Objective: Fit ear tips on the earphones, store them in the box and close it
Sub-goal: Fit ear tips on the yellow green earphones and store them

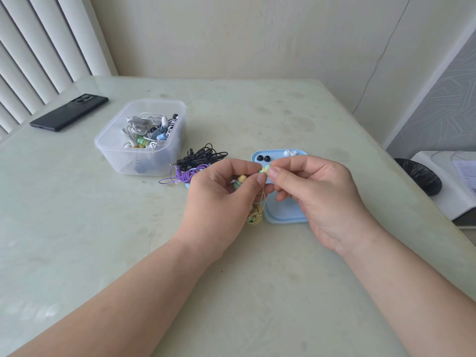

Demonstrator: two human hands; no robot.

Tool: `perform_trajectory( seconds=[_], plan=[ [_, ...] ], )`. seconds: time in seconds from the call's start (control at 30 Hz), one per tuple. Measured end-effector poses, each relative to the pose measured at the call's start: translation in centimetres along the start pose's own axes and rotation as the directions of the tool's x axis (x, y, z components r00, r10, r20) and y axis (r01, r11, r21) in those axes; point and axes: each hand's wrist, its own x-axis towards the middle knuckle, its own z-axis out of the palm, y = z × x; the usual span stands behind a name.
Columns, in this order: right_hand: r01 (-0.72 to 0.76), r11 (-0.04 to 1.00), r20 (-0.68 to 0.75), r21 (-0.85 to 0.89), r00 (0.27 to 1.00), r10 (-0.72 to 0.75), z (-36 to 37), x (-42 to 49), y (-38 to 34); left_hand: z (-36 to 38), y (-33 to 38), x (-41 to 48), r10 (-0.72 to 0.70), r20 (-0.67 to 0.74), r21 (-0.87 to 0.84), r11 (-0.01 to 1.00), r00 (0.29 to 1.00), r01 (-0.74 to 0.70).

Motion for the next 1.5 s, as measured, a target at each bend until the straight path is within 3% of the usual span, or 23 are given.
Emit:
perform_trajectory(
  seconds=[0.23, 0.53, 0.7, 0.93, 1.23, 1.5],
  plan=[
    [-0.087, 0.994, 0.045, 0.069, 0.995, 0.084, -0.7, 0.5, -0.2, 0.1, 0.2, -0.1, 0.008, 0.035, -0.018, 1.000, 0.999, -0.007],
    [0.021, 0.994, 0.096, -0.108, 0.995, -0.011, -1.2, 0.7, -0.1, 0.0, 0.0, -0.1, 0.001, 0.045, 0.020, 1.000, 0.999, -0.001],
    [0.073, 0.990, 0.069, -0.117, 0.995, -0.065, -0.9, 0.6, 0.1, 0.0, 0.0, -0.1, -0.006, 0.040, 0.029, 1.000, 0.999, 0.005],
    [-0.106, 0.994, 0.085, 0.036, 0.991, 0.102, -1.0, 0.7, 0.2, 0.1, 0.2, -0.2, 0.024, 0.047, -0.013, 1.000, 0.999, -0.023],
    [0.101, 0.987, 0.074, -0.125, 0.993, -0.092, -1.1, 0.6, 0.2, 0.0, -0.2, -0.1, 0.010, 0.054, 0.029, 1.000, 0.999, -0.011],
    [0.069, 0.993, 0.104, -0.091, 0.993, -0.059, -1.2, 0.5, 0.0, 0.1, 0.1, -0.3, 0.007, 0.041, -0.004, 1.000, 0.999, -0.007]
  ],
)
